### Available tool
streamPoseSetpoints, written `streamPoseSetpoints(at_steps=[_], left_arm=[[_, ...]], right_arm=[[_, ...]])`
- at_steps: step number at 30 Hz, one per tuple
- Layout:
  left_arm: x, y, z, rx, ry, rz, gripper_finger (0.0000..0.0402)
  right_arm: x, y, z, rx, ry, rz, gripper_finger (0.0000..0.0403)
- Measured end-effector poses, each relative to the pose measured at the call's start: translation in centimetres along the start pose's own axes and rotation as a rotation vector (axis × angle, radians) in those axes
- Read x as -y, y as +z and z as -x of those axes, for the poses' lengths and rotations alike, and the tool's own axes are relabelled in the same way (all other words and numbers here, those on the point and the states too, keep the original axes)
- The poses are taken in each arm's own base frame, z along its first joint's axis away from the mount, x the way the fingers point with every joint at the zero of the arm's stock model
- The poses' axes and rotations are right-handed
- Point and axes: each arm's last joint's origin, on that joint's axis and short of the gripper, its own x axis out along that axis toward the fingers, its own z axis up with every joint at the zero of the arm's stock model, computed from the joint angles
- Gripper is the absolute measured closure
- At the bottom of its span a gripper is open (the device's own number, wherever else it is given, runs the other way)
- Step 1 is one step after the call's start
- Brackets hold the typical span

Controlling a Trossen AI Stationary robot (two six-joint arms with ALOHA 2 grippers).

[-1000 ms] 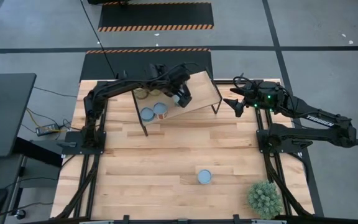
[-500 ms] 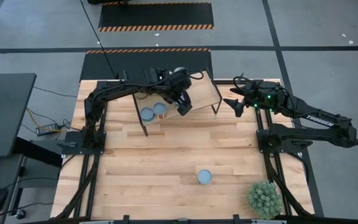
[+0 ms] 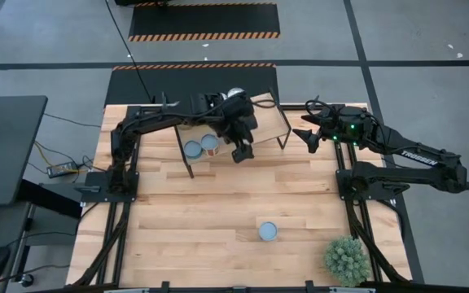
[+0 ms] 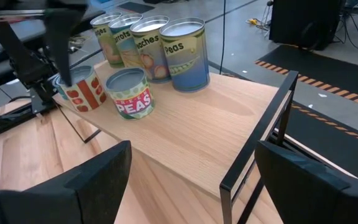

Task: Pick and place cans onto a shelf
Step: Put the canned green peas on the shelf

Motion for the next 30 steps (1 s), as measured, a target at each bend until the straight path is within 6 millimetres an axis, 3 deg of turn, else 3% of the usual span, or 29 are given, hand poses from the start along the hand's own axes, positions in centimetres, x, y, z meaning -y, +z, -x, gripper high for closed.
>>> streamPoseSetpoints(at_steps=[11, 16, 21, 30], left_arm=[[1.0, -1.0, -0.9, -0.091, 0.227, -0.412, 0.0001], [-1.0, -0.7, -0.5, -0.098, 0.281, -0.340, 0.0001], [-2.3, -0.6, -2.6, -0.139, 0.333, -0.334, 0.0006], [-2.7, -1.1, -4.6, -0.225, 0.449, -0.382, 0.0070]], right_arm=[[-0.5, 2.0, 0.0, 0.190, 0.089, -0.174, 0.0055], [-0.7, 2.0, 0.0, 0.178, 0.143, -0.196, 0.0055], [-0.7, 1.9, -0.6, 0.161, 0.136, -0.192, 0.0055], [-0.8, 2.0, -1.7, 0.154, 0.133, -0.194, 0.0055]])
